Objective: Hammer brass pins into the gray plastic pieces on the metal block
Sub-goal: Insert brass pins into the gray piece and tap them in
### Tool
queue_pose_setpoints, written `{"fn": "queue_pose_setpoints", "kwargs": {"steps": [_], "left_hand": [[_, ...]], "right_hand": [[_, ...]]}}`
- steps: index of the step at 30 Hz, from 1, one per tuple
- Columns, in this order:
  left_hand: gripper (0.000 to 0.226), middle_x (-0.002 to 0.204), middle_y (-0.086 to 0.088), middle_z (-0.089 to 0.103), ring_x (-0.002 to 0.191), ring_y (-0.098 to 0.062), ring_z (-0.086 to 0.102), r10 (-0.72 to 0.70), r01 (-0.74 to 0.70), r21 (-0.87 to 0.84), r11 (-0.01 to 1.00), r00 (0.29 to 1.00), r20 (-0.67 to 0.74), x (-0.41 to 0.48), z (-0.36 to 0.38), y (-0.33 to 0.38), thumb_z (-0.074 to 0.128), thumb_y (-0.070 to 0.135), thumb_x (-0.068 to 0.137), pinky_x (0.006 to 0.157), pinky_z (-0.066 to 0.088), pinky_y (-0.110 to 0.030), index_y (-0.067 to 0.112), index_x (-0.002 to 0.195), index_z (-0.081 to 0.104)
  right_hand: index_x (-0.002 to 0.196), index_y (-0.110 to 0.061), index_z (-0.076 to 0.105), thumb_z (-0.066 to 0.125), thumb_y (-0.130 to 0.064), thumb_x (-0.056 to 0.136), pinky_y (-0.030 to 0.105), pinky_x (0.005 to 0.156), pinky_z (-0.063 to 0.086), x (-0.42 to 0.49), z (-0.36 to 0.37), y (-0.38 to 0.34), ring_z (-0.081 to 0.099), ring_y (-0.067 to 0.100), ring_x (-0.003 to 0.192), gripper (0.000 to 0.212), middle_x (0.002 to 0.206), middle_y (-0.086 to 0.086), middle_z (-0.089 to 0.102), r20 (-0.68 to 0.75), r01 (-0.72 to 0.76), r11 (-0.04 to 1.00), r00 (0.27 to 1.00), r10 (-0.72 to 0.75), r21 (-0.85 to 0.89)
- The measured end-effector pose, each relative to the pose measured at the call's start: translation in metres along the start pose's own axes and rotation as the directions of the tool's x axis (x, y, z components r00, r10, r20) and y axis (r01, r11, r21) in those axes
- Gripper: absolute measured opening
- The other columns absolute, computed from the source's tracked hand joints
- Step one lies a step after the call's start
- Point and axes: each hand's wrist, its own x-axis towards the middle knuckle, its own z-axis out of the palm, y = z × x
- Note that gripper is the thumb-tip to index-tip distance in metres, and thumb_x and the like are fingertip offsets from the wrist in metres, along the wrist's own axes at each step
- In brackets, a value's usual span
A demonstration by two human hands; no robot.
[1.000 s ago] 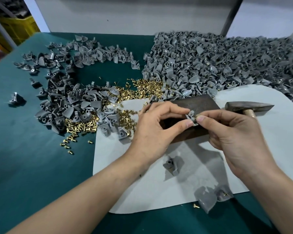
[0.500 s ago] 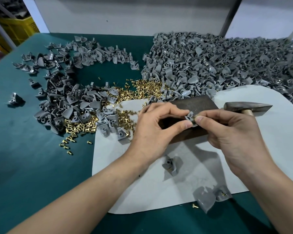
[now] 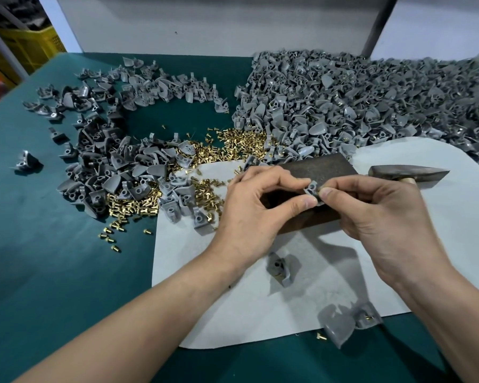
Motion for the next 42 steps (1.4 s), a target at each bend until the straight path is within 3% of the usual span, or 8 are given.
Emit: {"fn": "queue_pose_setpoints", "kwargs": {"steps": [14, 20, 26, 30, 37, 42], "left_hand": [[0.02, 0.095, 0.011, 0.067, 0.108, -0.012, 0.057, 0.005, -0.005, -0.011, 1.0, 1.0, 0.012, -0.002, 0.0, 0.0, 0.08, 0.028, 0.067, 0.102, 0.041, -0.05, 0.04, 0.083, 0.072], [0.02, 0.097, 0.005, 0.069, 0.109, -0.015, 0.058, 0.003, -0.003, -0.012, 1.0, 1.0, 0.019, -0.001, -0.001, -0.002, 0.079, 0.03, 0.068, 0.1, 0.043, -0.049, 0.043, 0.081, 0.071], [0.022, 0.098, 0.003, 0.07, 0.109, -0.014, 0.06, -0.022, 0.022, -0.012, 1.0, 1.0, 0.009, -0.002, -0.001, -0.004, 0.081, 0.035, 0.067, 0.1, 0.044, -0.048, 0.037, 0.087, 0.072], [0.023, 0.095, 0.012, 0.071, 0.107, -0.016, 0.061, -0.038, 0.038, -0.008, 0.999, 0.999, 0.021, -0.002, -0.002, -0.001, 0.08, 0.038, 0.069, 0.101, 0.043, -0.05, 0.037, 0.09, 0.07], [0.024, 0.089, 0.028, 0.068, 0.108, -0.012, 0.058, -0.01, 0.007, 0.069, 0.998, 0.998, 0.056, -0.004, -0.004, 0.003, 0.076, 0.035, 0.076, 0.099, 0.041, -0.051, 0.038, 0.099, 0.07], [0.025, 0.097, 0.02, 0.065, 0.113, -0.007, 0.053, -0.012, 0.01, 0.053, 0.999, 0.999, 0.035, -0.003, -0.003, -0.001, 0.077, 0.036, 0.074, 0.102, 0.042, -0.047, 0.045, 0.096, 0.072]], "right_hand": [[0.071, -0.01, 0.07, 0.07, 0.001, 0.078, 0.003, 0.039, 0.03, 0.0, -0.002, -0.002, 0.044, 0.001, 0.033, 0.012, 0.042, -0.011, 0.054, 0.028, -0.009, 1.0, 1.0, 0.01, -0.022], [0.077, -0.013, 0.075, 0.072, -0.017, 0.073, 0.015, 0.037, 0.023, -0.002, -0.008, 0.003, 0.027, 0.007, 0.038, 0.006, 0.044, -0.006, 0.041, 0.042, -0.095, 0.994, 0.995, 0.093, 0.049], [0.079, -0.009, 0.074, 0.059, -0.008, 0.09, 0.017, 0.036, 0.023, -0.004, -0.01, 0.004, 0.029, 0.011, 0.04, 0.019, 0.049, 0.001, 0.045, -0.051, -0.05, 0.995, 0.997, 0.055, 0.089], [0.084, -0.01, 0.07, 0.059, -0.009, 0.09, 0.014, 0.035, 0.029, -0.008, -0.008, 0.001, 0.037, 0.012, 0.034, 0.012, 0.049, 0.003, 0.053, -0.021, -0.044, 0.998, 0.999, 0.045, 0.053], [0.087, -0.014, 0.069, 0.065, -0.005, 0.085, 0.022, 0.036, 0.039, -0.012, -0.004, -0.002, 0.047, 0.017, 0.037, 0.011, 0.056, 0.007, 0.064, 0.016, 0.017, 1.0, 1.0, -0.017, -0.024], [0.076, -0.017, 0.068, 0.066, -0.001, 0.084, 0.024, 0.038, 0.043, -0.011, -0.003, -0.001, 0.053, 0.02, 0.039, 0.018, 0.06, 0.008, 0.067, 0.009, 0.079, 0.993, 0.997, -0.079, -0.092]]}}
